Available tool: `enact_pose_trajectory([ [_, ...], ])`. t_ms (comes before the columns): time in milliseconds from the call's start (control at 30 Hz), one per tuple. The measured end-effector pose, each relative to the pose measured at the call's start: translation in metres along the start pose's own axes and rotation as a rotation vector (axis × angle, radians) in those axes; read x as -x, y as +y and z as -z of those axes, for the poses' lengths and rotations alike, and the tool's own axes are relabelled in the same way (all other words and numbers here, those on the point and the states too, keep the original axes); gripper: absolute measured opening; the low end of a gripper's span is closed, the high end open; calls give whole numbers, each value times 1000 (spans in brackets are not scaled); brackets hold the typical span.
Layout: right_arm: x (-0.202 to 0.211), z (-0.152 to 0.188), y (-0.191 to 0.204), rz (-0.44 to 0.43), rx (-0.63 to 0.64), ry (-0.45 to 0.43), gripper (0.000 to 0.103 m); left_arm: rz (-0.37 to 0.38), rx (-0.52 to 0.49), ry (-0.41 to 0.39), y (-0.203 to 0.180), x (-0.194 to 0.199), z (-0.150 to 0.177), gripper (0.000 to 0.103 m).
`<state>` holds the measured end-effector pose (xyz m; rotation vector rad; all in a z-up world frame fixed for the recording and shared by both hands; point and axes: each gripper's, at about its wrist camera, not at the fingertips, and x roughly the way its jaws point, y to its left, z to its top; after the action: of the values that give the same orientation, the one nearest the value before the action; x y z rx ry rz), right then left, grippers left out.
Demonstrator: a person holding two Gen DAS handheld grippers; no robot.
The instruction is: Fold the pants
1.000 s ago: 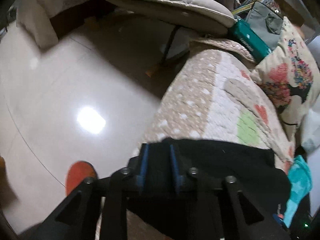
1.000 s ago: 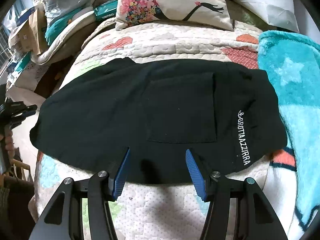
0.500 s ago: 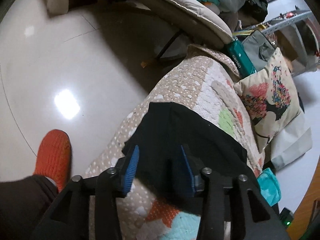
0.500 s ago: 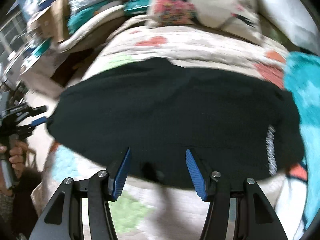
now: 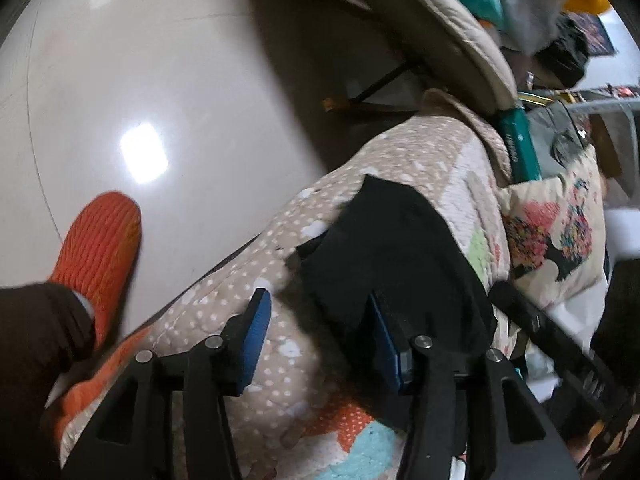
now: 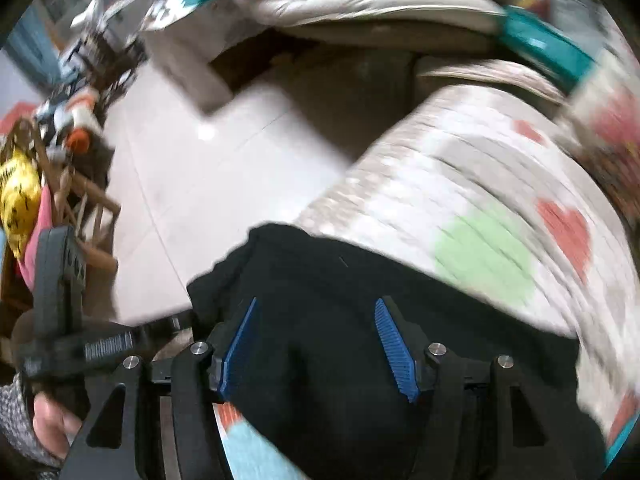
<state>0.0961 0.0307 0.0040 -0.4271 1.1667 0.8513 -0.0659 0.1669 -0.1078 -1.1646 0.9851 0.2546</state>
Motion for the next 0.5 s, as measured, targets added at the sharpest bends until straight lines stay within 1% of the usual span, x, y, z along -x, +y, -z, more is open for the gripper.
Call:
enact_pose_trajectory([
  [100, -34, -27, 14, -2, 67, 70, 66, 2, -2, 10, -2, -8, 0, 51],
  [233, -76, -48, 23, 27, 127, 156, 66, -9, -20, 11, -6, -17, 0, 55],
  [300, -94, -54, 25, 32, 141, 188, 67, -12, -19, 17, -7, -20, -1, 58],
  [367, -105, -58, 30, 37, 157, 204, 70, -14, -15, 23, -7, -21, -2, 58],
  [433, -112, -60, 38, 40, 188, 209, 70, -24, -38, 41, -9, -22, -3, 58],
  [467, -115, -60, 44, 39, 208, 214, 70, -27, -55, 51, -10, -22, -4, 49],
  [500, -117, -59, 49, 41, 223, 220, 68, -22, -70, 61, -12, -21, -4, 35],
])
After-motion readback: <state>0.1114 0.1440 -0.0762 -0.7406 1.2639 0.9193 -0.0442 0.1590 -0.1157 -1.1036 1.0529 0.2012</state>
